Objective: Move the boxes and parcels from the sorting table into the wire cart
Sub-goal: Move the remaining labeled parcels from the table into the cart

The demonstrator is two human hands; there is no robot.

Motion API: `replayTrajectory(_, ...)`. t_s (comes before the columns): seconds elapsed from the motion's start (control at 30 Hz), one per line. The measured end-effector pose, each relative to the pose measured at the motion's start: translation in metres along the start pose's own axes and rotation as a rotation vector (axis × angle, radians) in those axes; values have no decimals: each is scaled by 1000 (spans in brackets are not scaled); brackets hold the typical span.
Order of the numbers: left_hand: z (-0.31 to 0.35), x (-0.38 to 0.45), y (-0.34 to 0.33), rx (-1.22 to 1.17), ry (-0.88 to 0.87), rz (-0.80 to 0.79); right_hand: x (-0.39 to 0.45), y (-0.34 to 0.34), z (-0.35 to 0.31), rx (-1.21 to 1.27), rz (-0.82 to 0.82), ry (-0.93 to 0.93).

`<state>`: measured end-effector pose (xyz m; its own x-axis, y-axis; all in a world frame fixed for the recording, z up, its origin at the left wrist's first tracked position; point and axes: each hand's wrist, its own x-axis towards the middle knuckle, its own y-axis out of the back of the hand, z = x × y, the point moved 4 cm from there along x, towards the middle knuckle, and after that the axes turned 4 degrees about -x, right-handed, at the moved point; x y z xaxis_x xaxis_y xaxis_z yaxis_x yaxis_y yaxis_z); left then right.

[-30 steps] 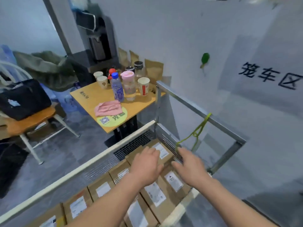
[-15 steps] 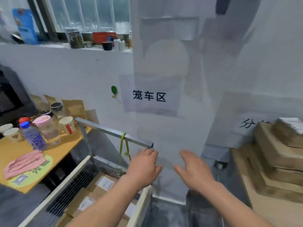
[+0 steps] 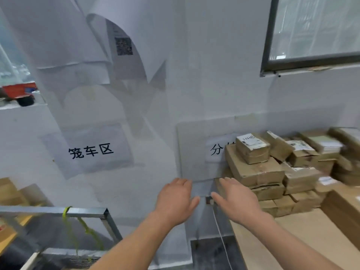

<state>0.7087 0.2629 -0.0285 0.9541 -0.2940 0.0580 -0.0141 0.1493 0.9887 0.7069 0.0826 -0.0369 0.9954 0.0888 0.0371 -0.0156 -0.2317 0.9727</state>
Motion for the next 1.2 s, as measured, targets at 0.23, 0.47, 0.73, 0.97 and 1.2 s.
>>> replayTrajectory(0.23,88,48,-8,8,-117,-52,-9,16,89,39,59,-139)
replayTrajectory(0.47,159,89,-27,-30,-313,-96,-30,24,160,41,115,-324)
replayTrajectory(0.73,227,134,-49,-128,-587,-114,-59,40,216,-45,160,-602)
replayTrajectory(0.97,265,165,-55,-120,-790,-116,-73,52,236,-90,228,-823)
replayTrajectory(1.2,305,174,-72,-119,-921,-158,-100,44,258,-144,231,-970)
